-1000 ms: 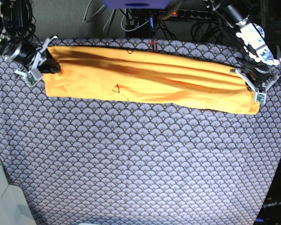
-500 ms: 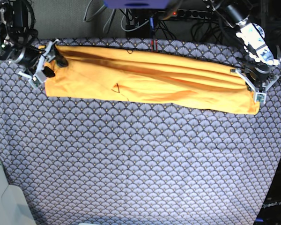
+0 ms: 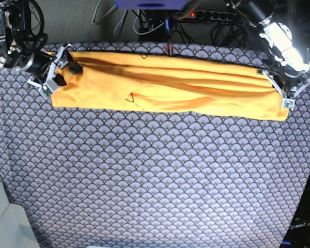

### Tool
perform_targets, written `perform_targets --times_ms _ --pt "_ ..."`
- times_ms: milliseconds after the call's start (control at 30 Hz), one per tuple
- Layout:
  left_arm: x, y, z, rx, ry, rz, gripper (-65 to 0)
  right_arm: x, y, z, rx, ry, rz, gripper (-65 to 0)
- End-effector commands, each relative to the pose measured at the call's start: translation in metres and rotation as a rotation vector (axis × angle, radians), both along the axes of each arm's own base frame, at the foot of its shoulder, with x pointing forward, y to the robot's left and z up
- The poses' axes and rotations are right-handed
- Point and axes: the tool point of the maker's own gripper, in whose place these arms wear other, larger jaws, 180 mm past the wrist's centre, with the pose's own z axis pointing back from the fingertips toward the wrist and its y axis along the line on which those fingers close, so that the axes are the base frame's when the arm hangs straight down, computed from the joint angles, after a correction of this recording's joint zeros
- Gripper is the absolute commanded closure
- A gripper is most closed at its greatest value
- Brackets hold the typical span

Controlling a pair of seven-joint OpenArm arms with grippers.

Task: Fold the T-shirt properly
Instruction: 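Drag the pinched sleeve end with the right gripper toward the robot, then regrasp the shirt end with the left gripper and tighten the fold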

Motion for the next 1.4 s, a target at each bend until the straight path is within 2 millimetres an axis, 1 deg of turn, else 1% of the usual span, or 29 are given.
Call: perform_targets --times_ms 0,33,100,200,333,500,600,733,800,867,933,1033,1100,1133,1200,1233,1267,1333,1367 --pt "-0.019 0.013 -0.005 0.048 0.096 0.032 -15.1 0.006 -0.003 0.006 0.006 -0.023 -0.002 -36.8" --pt "-0.019 0.013 -0.004 0.048 0.094 0.032 -18.9 0.006 -0.003 0.003 0.008 -0.015 -0.002 -36.8" --pt "-0.019 0.014 -0.004 0.049 0.094 0.032 -23.9 0.007 -0.002 0.001 0.009 -0.010 0.000 -36.8" --pt "-0.016 0.014 -0.002 0.051 0.086 0.031 -28.2 0.007 -0.001 0.000 0.011 -0.007 0.003 -36.8" --pt "-0.012 0.014 0.003 0.055 0.070 0.032 -28.8 0.007 0.000 0.000 0.011 -0.008 0.004 -36.8" --pt "-0.007 0.018 0.018 0.086 0.034 0.032 -28.9 0.007 0.000 0.000 0.011 -0.008 0.004 -36.8" --pt "-0.004 0.014 0.025 0.093 0.012 0.035 -28.9 0.008 0.000 0.000 0.012 -0.009 0.003 -36.8" --pt "0.000 0.018 0.041 0.127 -0.022 0.036 -28.9 0.008 0.000 0.000 0.012 -0.009 0.003 -36.8" --pt "0.002 0.020 0.049 0.143 -0.038 0.036 -28.9 0.012 0.000 0.003 0.012 -0.020 0.004 -36.8" --pt "0.002 0.020 0.052 0.151 -0.042 0.036 -29.3 0.013 0.000 0.003 0.012 -0.023 0.004 -36.8" --pt "0.002 0.022 0.058 0.164 -0.052 0.036 -32.2 0.014 0.000 0.003 0.011 -0.023 0.004 -36.8" --pt "0.006 0.022 0.072 0.171 -0.101 0.040 -37.2 0.014 0.000 0.004 0.011 -0.025 0.004 -36.8" --pt "0.003 0.027 0.080 0.171 -0.130 0.072 -40.7 0.014 0.000 0.004 0.011 -0.025 0.004 -36.8" --pt "0.001 0.025 0.080 0.162 -0.140 0.091 -41.7 0.014 0.000 0.003 0.011 -0.024 0.005 -36.8" --pt "0.006 0.024 0.086 0.154 -0.168 0.115 -41.7 0.013 0.003 0.002 0.014 -0.020 0.013 -36.8" --pt "0.008 0.025 0.087 0.151 -0.175 0.121 -41.7 0.012 0.004 0.002 0.015 -0.018 0.016 -36.8" --pt "0.011 0.024 0.083 0.137 -0.175 0.123 -41.7 0.012 0.004 0.002 0.015 -0.018 0.016 -36.8" --pt "0.017 0.019 0.068 0.089 -0.160 0.121 -41.7 0.011 0.006 0.001 0.017 -0.014 0.022 -36.8" --pt "0.020 0.017 0.064 0.073 -0.158 0.121 -41.7 0.010 0.007 0.000 0.018 -0.010 0.026 -36.8"
